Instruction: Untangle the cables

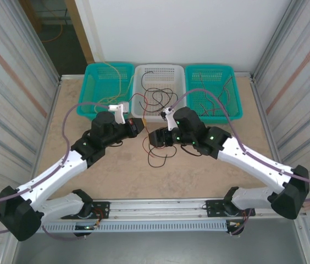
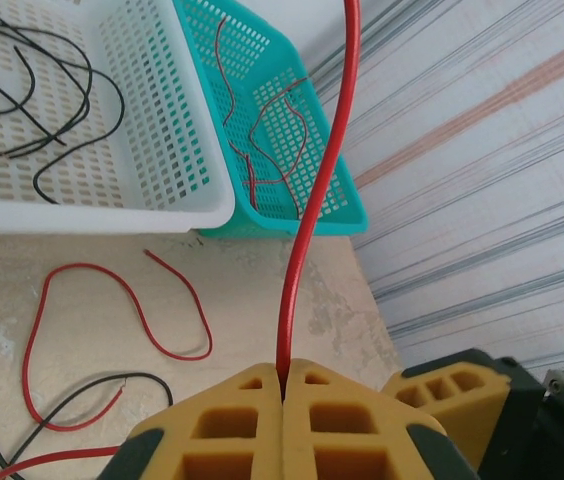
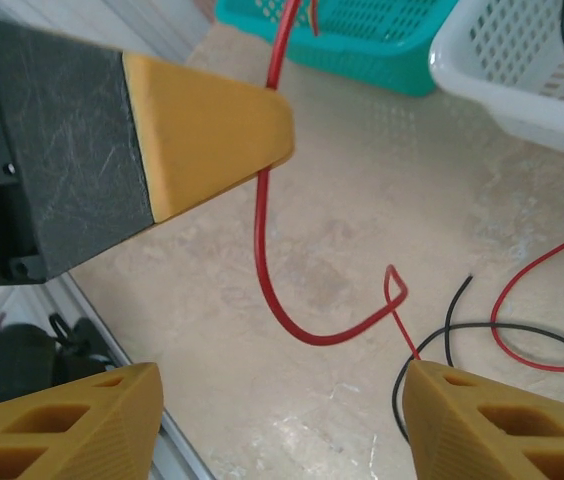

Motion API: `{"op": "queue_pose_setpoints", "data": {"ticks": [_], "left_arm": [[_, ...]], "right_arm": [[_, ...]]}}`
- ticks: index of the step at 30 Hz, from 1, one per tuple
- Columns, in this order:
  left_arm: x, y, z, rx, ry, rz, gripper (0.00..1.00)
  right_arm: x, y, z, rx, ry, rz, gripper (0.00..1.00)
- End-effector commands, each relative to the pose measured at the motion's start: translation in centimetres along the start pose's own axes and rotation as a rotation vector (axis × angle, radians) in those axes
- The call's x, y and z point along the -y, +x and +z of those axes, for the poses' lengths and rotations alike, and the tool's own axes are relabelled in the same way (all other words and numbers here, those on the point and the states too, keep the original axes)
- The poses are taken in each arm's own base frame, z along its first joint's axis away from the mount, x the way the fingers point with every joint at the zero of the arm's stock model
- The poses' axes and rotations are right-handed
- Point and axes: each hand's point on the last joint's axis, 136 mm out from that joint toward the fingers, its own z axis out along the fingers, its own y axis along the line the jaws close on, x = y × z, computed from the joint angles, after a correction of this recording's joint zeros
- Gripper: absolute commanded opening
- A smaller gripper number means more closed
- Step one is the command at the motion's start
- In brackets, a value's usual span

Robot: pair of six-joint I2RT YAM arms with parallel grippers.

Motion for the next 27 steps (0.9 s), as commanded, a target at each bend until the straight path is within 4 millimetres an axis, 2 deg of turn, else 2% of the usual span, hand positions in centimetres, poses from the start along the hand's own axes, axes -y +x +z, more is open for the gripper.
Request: {"op": "queue_pose_setpoints", "data": {"ticks": [1, 9, 16, 21, 22, 24, 26, 27], "left_arm": [[1.7, -1.0, -0.3, 0.011, 0.056, -0.017, 0.0], [2.0, -0.7, 0.0, 0.002, 0.1, -0.043, 0.0], [1.3, -0.4, 0.3, 0.0, 0.092, -0.05, 0.0], [1.0, -0.6, -0.3, 0.025, 0.096, -0.034, 0.0], [1.0, -0.6, -0.5, 0.029, 0.099, -0.025, 0.1], [0.7, -0.9, -1.2, 0.052, 0.079, -0.002, 0.38], [0.2, -1.1, -2.0, 0.07, 0.032, 0.027, 0.53], [-0.4, -1.2, -2.4, 0.077, -0.006, 0.043, 0.57]], "right_arm": [[-1.2, -2.1, 0.0, 0.046, -0.023, -0.049, 0.56], [-0.6, -2.0, 1.3, 0.029, 0.005, -0.061, 0.43], [-0.5, -2.6, 1.5, 0.037, 0.018, -0.072, 0.11], [0.1, -3.4, 0.9, 0.068, 0.049, -0.076, 0.0], [0.4, -3.7, 0.6, 0.077, 0.061, -0.075, 0.0], [1.3, -4.9, -0.4, 0.107, 0.092, -0.066, 0.0], [2.4, -6.5, -2.0, 0.153, 0.125, -0.051, 0.0], [3.0, -7.5, -2.9, 0.18, 0.144, -0.042, 0.0]]}}
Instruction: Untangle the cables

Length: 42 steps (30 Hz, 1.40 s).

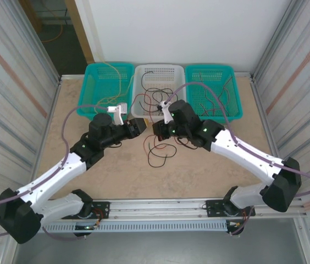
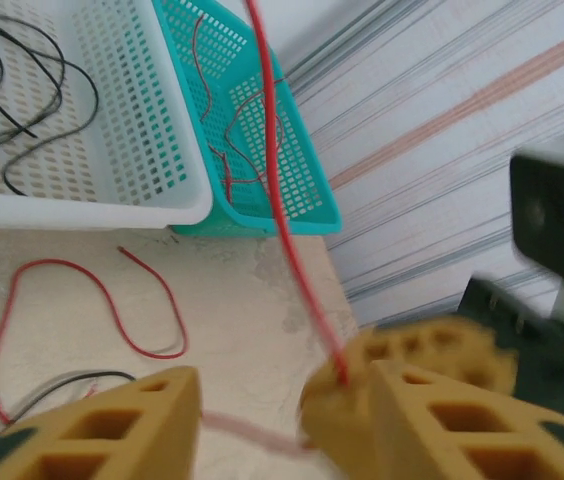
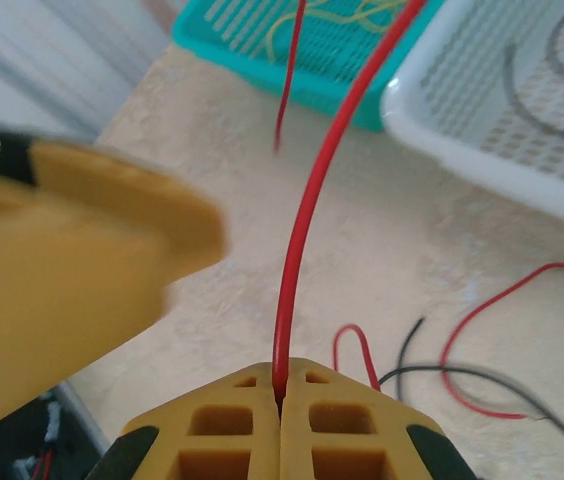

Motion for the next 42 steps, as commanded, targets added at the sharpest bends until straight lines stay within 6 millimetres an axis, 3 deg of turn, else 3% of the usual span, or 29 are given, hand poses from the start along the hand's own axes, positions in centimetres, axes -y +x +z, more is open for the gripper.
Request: {"op": "queue_pose_setpoints", "data": {"ticks": [1, 6, 10, 13, 17, 22, 26, 29, 34, 38, 42], "left_arm": [[-0.6, -1.3, -2.0, 0.062, -0.08, 0.079, 0.59], [-2.7, -1.1, -3.9, 0.091, -0.197, 0.114, 0.61], [-3.7, 0.3, -3.7, 0.051, -0.205, 0.107, 0.6], [-4.4, 1.3, -3.0, 0.007, -0.21, 0.104, 0.57], [-5.1, 2.0, -2.4, -0.022, -0.223, 0.103, 0.54], [-5.5, 2.3, -2.0, -0.034, -0.229, 0.104, 0.54], [-6.0, 3.0, -1.4, -0.049, -0.221, 0.082, 0.54], [-6.4, 3.8, -0.8, -0.07, -0.223, 0.069, 0.54], [-6.7, 4.5, -0.4, -0.092, -0.243, 0.073, 0.53], [-6.8, 4.3, -0.5, -0.09, -0.254, 0.073, 0.53], [-6.6, 4.2, -0.5, -0.093, -0.257, 0.079, 0.52]], "right_arm": [[1.9, -5.3, -4.3, 0.155, 0.07, 0.005, 0.0], [7.4, -10.3, -8.9, 0.287, 0.201, 0.09, 0.0], [12.0, -13.5, -12.6, 0.396, 0.315, 0.16, 0.0], [16.1, -14.9, -14.0, 0.432, 0.387, 0.231, 0.0], [20.7, -15.3, -13.9, 0.419, 0.483, 0.289, 0.0], [25.8, -14.2, -12.6, 0.369, 0.592, 0.341, 0.0], [28.9, -12.3, -10.0, 0.306, 0.635, 0.377, 0.0], [31.2, -10.6, -8.0, 0.235, 0.681, 0.412, 0.11], [32.3, -8.5, -6.1, 0.168, 0.694, 0.448, 0.34], [31.9, -8.5, -6.9, 0.179, 0.698, 0.444, 0.38], [30.1, -9.0, -8.3, 0.202, 0.671, 0.43, 0.39]]}}
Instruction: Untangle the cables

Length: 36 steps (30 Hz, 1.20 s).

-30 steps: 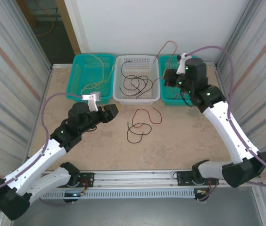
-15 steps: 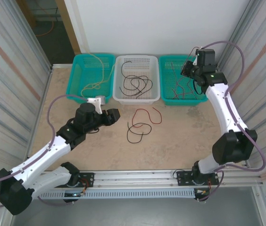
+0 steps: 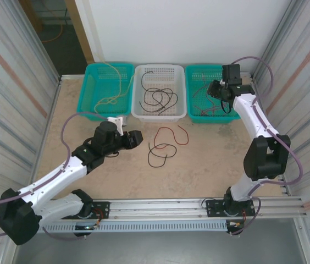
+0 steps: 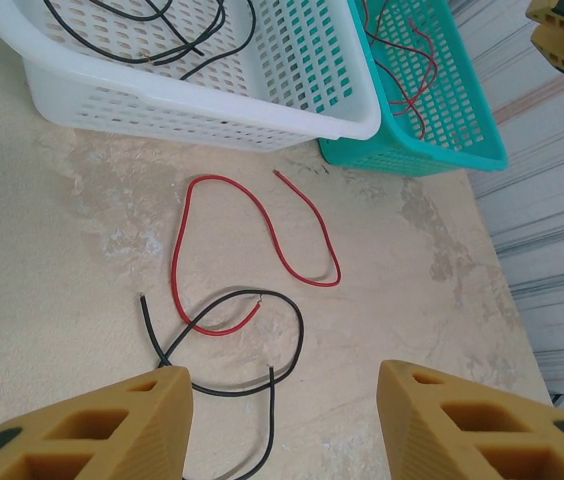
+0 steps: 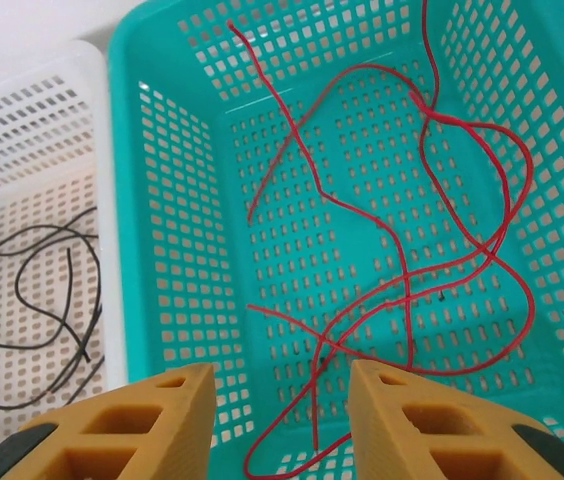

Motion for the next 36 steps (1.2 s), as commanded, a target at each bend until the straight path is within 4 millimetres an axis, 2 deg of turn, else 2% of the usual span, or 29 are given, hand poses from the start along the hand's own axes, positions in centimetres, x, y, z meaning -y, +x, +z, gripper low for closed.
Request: {"op": "queue_pose_setpoints", "data": {"ticks": [1, 5, 8, 14, 18, 23, 27, 31, 36], "left_arm": [[0.3, -0.6, -0.2, 0.012, -0.007, 0.008, 0.52], [-0.9, 0.0, 0.3, -0.009, -0.066, 0.001, 0.52], [-2.6, 0.9, 0.8, -0.049, -0.151, -0.015, 0.47], [-3.3, 1.6, 1.4, -0.078, -0.176, -0.027, 0.43], [-3.3, 1.3, 1.3, -0.07, -0.182, -0.025, 0.42], [-3.5, 1.1, 0.9, -0.06, -0.195, -0.024, 0.42], [-4.3, 0.8, 0.0, -0.033, -0.215, -0.051, 0.41], [-4.8, 0.2, -0.9, 0.0, -0.202, -0.093, 0.39], [-4.9, -0.2, -1.7, 0.018, -0.203, -0.093, 0.38]], "right_arm": [[-0.8, -0.9, -3.6, 0.056, -0.037, -0.014, 0.39], [-2.6, 0.9, -6.2, 0.058, -0.109, -0.028, 0.39], [-4.9, 4.5, -7.4, 0.008, -0.196, -0.054, 0.39], [-9.3, 15.5, -7.4, -0.139, -0.297, -0.175, 0.4], [-11.3, 22.3, -6.0, -0.28, -0.339, -0.235, 0.42], [-13.4, 28.8, -5.0, -0.41, -0.352, -0.335, 0.44], [-14.8, 32.4, -4.7, -0.489, -0.363, -0.45, 0.46], [-14.8, 34.3, -3.7, -0.543, -0.301, -0.517, 0.45], [-15.5, 36.6, -3.2, -0.589, -0.303, -0.567, 0.43]]}}
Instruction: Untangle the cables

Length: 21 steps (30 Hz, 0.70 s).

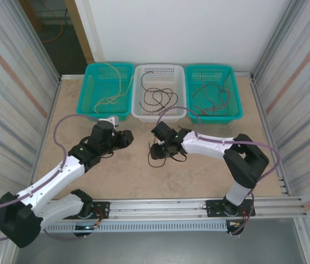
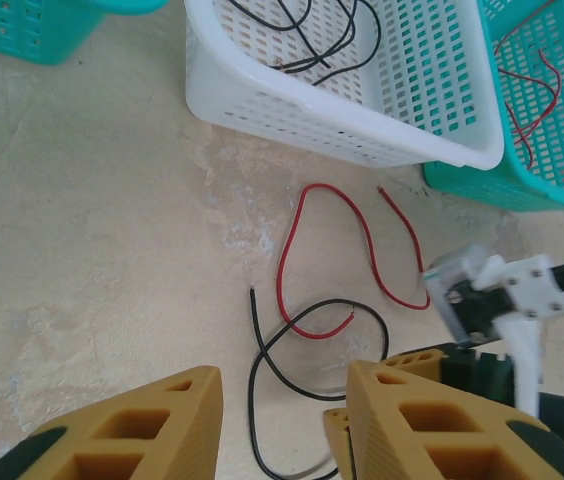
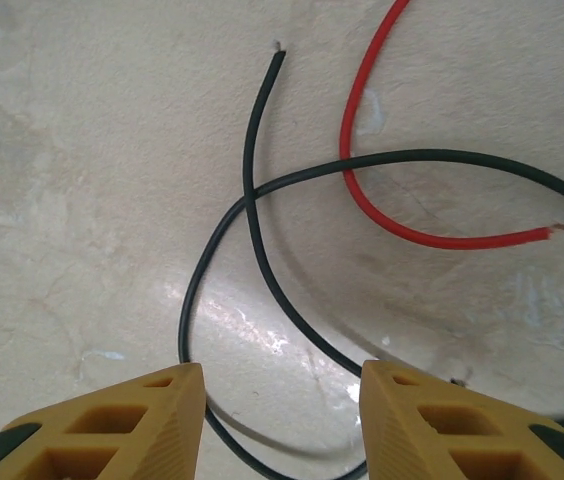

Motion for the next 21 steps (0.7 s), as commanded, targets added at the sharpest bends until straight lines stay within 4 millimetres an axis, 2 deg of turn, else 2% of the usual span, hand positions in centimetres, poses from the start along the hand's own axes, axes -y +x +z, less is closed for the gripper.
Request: {"op": "queue_pose_setpoints", "data": {"ticks": [1, 6, 16, 21], "left_arm": [[-0.5, 0.2, -0.5, 0.003, -0.013, -0.013, 0.38], [-0.5, 0.1, -0.6, 0.005, -0.012, -0.009, 0.38], [-0.6, 0.3, -0.8, 0.006, -0.004, -0.004, 0.37], [-0.5, 0.2, -0.8, 0.011, 0.001, -0.004, 0.37]], "right_arm": [[-0.8, 0.8, 0.8, -0.045, 0.02, -0.061, 0.42], [0.1, 0.4, 1.6, -0.045, 0.108, -0.084, 0.37], [0.4, 0.0, 2.6, -0.058, 0.155, -0.122, 0.4], [0.7, -0.1, 3.8, -0.094, 0.169, -0.12, 0.38]]}}
